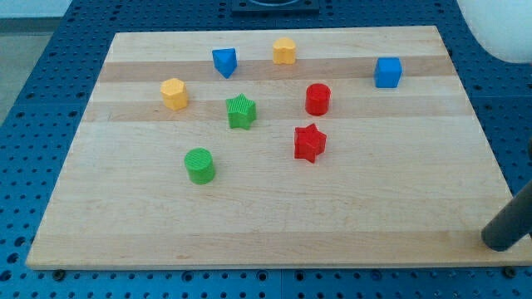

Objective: Keep your hand to the right of the red circle

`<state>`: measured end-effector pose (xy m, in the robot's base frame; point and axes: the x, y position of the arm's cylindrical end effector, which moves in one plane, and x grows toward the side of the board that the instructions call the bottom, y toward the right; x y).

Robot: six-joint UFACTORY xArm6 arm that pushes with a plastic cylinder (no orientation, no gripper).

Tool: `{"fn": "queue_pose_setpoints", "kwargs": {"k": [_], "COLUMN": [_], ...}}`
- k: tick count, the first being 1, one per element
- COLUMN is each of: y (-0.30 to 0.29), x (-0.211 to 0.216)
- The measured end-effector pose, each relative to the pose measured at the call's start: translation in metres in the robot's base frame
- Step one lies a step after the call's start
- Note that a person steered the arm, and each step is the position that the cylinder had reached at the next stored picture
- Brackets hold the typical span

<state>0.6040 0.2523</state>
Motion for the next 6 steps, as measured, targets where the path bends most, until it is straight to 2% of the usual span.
{"fn": "queue_pose_setpoints", "kwargs": {"k": [3, 4, 6], "y": [-0.005, -0.026, -0.111], "x": [0.0, -0.008, -0.096]}}
